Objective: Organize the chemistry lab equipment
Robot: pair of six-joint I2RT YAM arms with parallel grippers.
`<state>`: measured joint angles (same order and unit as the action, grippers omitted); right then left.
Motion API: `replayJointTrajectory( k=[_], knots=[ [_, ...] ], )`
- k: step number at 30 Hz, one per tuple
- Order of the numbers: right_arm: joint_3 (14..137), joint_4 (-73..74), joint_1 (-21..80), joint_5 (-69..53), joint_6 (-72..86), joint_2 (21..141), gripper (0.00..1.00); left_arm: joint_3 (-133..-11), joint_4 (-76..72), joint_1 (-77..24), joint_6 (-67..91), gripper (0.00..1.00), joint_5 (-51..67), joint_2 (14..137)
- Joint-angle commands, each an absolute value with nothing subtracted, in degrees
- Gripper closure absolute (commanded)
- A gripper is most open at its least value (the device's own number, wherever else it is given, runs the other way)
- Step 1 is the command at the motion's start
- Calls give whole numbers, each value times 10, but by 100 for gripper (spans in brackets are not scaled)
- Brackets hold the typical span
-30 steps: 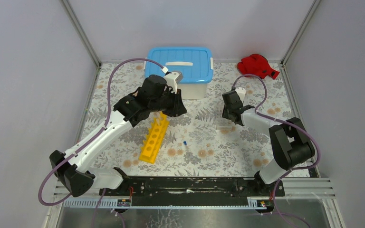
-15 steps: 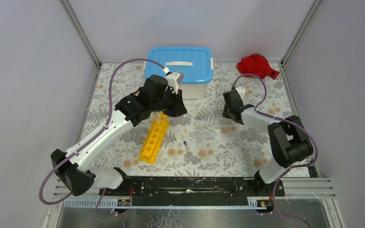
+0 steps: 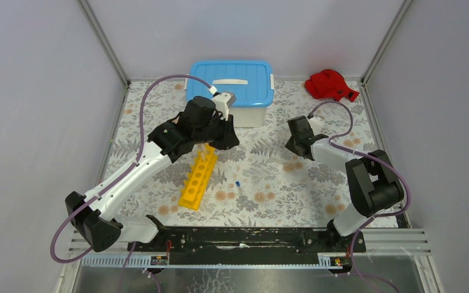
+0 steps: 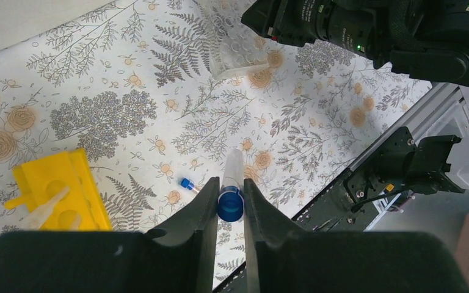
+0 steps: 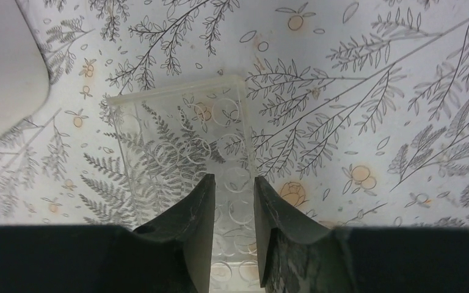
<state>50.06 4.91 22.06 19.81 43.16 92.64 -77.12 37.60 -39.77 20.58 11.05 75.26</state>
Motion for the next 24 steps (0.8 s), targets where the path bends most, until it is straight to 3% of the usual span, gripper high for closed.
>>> replayJointTrajectory(
  k=[1, 6, 14, 24],
  knots=[
    [501, 92, 231, 214, 609, 909, 82, -764, 377, -401, 192, 95, 91, 739],
    [569, 218, 291, 321, 754, 939, 80, -754, 381, -402, 192, 96, 83, 725],
    [877, 627, 345, 350, 980, 1152, 86, -745, 385, -402, 196, 96, 78, 704],
    [844, 640, 390, 326, 1145, 1145, 86, -741, 401, -402, 192, 95, 66, 680]
  ],
)
